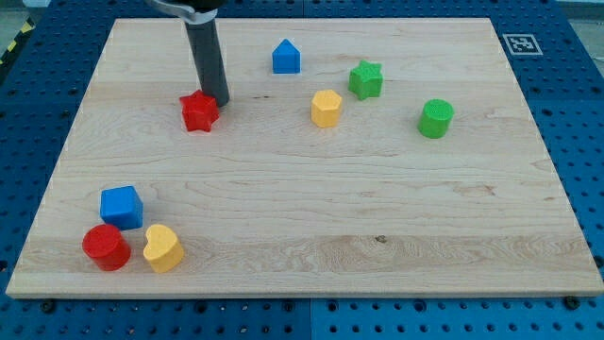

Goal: Move the red star downwards

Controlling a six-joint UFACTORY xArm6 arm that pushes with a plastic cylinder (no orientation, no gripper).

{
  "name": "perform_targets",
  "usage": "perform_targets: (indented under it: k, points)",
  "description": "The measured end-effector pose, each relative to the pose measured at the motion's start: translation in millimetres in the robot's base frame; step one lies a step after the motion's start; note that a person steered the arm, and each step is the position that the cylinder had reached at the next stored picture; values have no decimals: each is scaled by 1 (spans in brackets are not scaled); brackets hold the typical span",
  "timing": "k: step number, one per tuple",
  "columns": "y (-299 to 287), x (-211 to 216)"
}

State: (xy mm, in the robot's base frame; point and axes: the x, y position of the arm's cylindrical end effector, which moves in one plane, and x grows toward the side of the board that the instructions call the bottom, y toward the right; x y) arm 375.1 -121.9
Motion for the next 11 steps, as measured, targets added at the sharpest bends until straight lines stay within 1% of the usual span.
perform_targets:
  k: [2,3,4,5,6,8,10,11]
  points:
    - [-4,40]
    - [-4,31]
    - [-10,10]
    - [-45,16]
    - [-54,45]
    - [-29,60]
    - [-17,93]
    - [-11,87]
